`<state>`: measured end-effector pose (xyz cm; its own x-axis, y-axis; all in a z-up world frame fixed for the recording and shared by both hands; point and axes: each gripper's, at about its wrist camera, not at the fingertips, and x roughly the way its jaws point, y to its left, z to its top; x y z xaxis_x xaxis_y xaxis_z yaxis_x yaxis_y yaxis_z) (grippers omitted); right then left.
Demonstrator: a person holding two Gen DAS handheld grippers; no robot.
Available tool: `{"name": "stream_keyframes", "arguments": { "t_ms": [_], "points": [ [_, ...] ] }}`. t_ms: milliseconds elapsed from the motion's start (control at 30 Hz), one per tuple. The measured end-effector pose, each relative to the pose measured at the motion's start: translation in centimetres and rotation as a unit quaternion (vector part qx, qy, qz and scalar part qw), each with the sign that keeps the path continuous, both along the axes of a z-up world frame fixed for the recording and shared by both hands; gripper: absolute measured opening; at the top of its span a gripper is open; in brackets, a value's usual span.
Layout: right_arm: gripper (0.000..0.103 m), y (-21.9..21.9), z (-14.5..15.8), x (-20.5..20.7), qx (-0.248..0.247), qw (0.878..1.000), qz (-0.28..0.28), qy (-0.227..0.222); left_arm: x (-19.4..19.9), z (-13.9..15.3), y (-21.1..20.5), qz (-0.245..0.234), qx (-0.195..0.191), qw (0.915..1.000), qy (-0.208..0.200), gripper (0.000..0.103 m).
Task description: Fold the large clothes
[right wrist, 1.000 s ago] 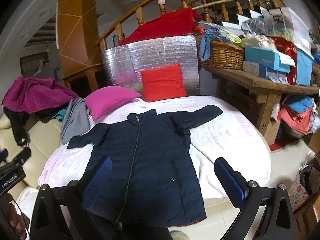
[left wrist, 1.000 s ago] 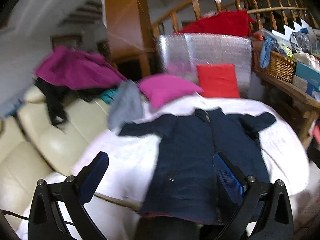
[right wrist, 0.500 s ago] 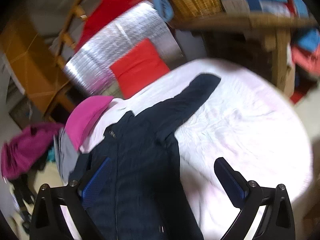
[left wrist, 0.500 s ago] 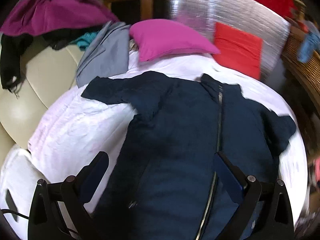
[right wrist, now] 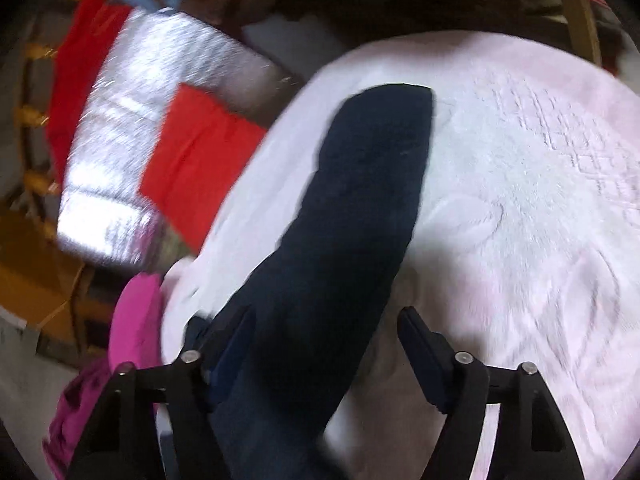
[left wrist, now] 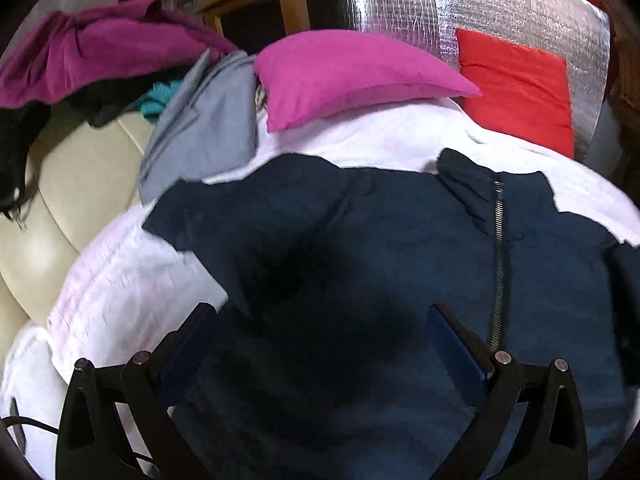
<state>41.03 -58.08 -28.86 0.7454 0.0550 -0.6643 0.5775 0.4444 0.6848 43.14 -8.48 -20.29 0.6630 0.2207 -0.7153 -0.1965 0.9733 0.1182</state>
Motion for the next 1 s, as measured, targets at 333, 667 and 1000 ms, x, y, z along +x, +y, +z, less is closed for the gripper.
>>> {"name": "stream_keyframes", "arguments": {
  "t_ms": [333,667,1000],
  "points": [
    [0.017,0.1,-0.4,3.1,-0.02,0.999,-0.031,-0.013,2.5,-0.9,3.8,0.039,0.013,0.9992,0.007,0.103],
    [0.016,17.1,7.4,3.5,-0.058,0.981,0.145,-0.114,1.3,0.6,6.4,0.051,-0.001,0.9987,-0.007,0.103],
    [0.018,30.1,2.4,4.9,-0.074,0.965,0.244,-0.066,-1.3,3.1,9.0,0.044,-0.016,0.9974,-0.054,0.103]
  ]
}}
